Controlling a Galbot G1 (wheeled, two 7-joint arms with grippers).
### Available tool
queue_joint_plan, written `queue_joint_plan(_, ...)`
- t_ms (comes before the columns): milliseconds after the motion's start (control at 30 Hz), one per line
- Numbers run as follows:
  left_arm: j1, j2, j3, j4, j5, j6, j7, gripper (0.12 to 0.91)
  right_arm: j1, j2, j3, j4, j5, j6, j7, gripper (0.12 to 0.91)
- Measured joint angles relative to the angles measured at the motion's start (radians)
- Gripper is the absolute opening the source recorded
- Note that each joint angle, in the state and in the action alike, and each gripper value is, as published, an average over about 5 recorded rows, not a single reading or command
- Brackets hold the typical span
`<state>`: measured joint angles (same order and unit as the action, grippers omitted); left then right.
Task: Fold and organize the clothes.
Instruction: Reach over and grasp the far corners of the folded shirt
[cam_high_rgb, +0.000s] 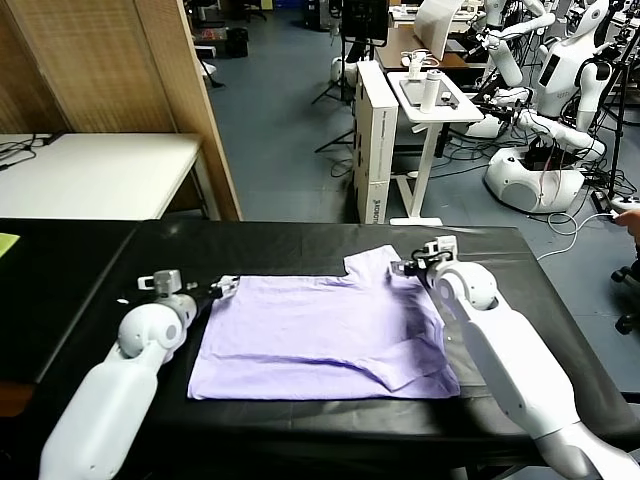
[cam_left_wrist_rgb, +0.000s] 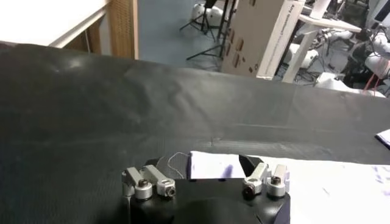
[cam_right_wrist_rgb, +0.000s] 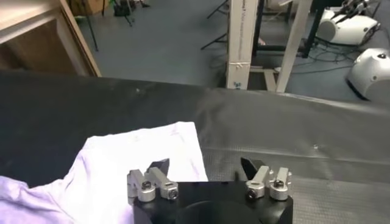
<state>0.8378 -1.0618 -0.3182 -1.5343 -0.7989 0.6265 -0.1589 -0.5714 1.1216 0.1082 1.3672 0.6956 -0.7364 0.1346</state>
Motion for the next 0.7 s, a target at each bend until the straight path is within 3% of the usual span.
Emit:
queue_joint_plan(200,-0.025,-0.014,0.014,0.023,-0.001,0.001,-0.001,0.734,-0.001,0.001,-0.002,-0.003,0.000,0.000,-0.003,0.697)
queue_joint_plan(600,-0.027,-0.019,0.016,0.042,0.003,0.017,0.000,0.596,0.015,0.005,-0.011,-0.017,0.002,0.000,-0.010,0.390)
queue_joint_plan(700,-0.020,-0.020,0.016,0.033,0.002,0.020,-0.001,0.513,0.016,0.006,-0.011,-0.020,0.002,0.000,-0.012,0.332)
